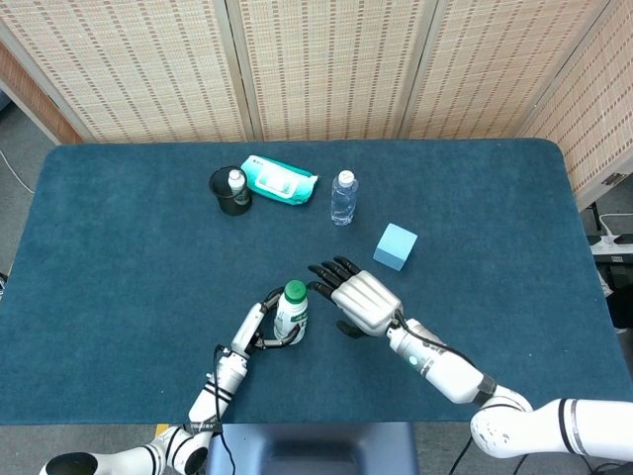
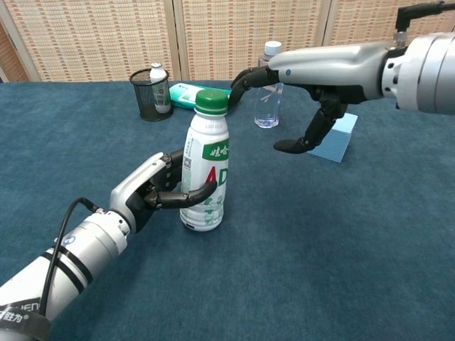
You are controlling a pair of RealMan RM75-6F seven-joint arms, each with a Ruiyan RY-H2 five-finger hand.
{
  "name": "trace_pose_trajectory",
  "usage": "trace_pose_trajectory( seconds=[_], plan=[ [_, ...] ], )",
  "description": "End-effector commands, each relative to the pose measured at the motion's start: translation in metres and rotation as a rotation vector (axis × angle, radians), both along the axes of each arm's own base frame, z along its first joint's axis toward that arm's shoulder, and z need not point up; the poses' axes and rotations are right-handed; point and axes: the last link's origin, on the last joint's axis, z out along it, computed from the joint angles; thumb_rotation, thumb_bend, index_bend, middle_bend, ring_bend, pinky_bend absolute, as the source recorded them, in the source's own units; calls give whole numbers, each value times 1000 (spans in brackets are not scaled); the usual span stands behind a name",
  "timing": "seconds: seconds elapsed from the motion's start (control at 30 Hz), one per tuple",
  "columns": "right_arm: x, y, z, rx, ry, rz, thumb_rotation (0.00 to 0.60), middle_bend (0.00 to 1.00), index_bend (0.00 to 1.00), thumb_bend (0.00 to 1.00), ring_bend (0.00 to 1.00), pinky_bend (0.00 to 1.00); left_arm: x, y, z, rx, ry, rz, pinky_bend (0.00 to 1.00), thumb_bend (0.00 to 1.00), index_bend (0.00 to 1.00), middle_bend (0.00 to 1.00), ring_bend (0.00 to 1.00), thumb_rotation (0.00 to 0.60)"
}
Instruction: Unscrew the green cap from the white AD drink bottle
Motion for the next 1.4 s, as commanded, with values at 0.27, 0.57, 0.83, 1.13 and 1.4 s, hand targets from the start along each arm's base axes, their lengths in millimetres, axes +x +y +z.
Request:
trace_pose_trajectory(
  seconds=[0.27, 0.57, 0.83, 1.13, 1.4],
  plan=[
    [1, -3, -1, -22, -4, -15, 600, 0, 165, 302, 0, 0, -1, -2, -2, 5, 19, -15, 0, 820, 735, 761, 294, 600],
    [11, -2, -8, 3, -21, -7, 600, 0, 165, 301, 0, 0, -1, -3, -8, -13, 41, -21, 0, 823, 736, 766, 301, 600],
    [17, 4, -8, 21, -40, 1, 600, 0, 164, 305, 0, 0, -2, 1, -9, -50, 31, 5, 0, 849, 741, 779, 316, 600],
    [23, 13, -10, 61, -43, 30, 600, 0, 164, 317, 0, 0, -4, 2, -12, -129, 26, 29, 39, 940, 761, 833, 369, 600],
    [29, 20, -13, 89, -39, 63, 600, 0, 164, 327, 0, 0, -4, 2, -13, -194, 25, 41, 70, 980, 769, 864, 422, 600]
  ],
)
